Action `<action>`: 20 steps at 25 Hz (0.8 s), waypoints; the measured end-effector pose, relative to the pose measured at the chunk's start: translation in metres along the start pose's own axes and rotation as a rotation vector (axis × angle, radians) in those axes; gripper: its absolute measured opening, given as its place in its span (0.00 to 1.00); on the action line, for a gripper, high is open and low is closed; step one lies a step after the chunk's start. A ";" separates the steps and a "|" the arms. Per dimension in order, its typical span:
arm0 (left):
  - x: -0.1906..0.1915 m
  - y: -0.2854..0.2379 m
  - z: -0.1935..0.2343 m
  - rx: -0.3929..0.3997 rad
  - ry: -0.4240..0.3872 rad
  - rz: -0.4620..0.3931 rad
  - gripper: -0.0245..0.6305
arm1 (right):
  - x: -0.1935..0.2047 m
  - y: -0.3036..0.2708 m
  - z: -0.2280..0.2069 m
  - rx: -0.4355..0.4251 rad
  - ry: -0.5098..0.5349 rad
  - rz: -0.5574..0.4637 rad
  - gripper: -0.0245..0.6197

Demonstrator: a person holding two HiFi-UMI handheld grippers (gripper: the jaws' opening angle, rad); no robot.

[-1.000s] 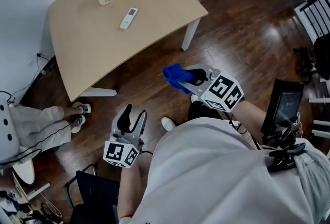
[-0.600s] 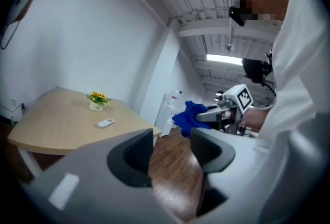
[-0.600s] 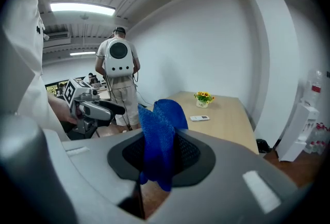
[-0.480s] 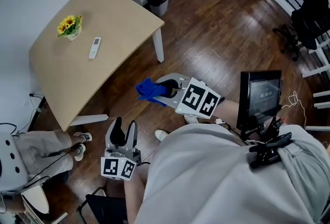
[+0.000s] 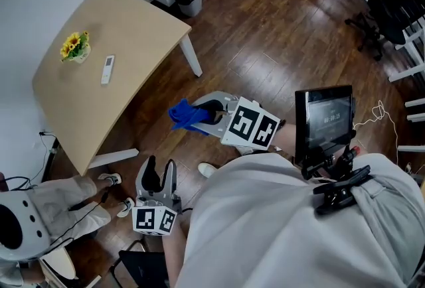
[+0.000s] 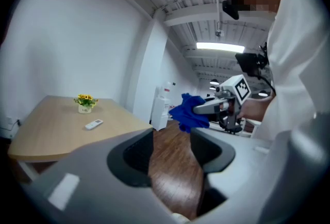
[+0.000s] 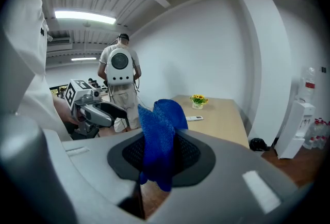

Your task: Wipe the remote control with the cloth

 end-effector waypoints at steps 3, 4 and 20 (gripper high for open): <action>0.000 -0.001 -0.003 0.006 -0.004 -0.006 0.41 | 0.005 0.003 0.001 0.001 0.003 0.002 0.17; -0.001 -0.002 -0.004 0.007 -0.009 -0.009 0.41 | 0.006 0.003 0.001 -0.002 0.007 0.002 0.17; 0.000 -0.008 -0.012 0.004 -0.021 -0.015 0.41 | 0.011 0.006 0.002 -0.041 0.031 0.015 0.17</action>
Point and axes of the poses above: the fingertips, and each gripper's own axes: y backward along the fingers, z to its left, x out of its underside, the point moved 5 cm from there along y, backward along the fingers, and after that the axes turned 12 degrees about -z, right-handed, at the moved point
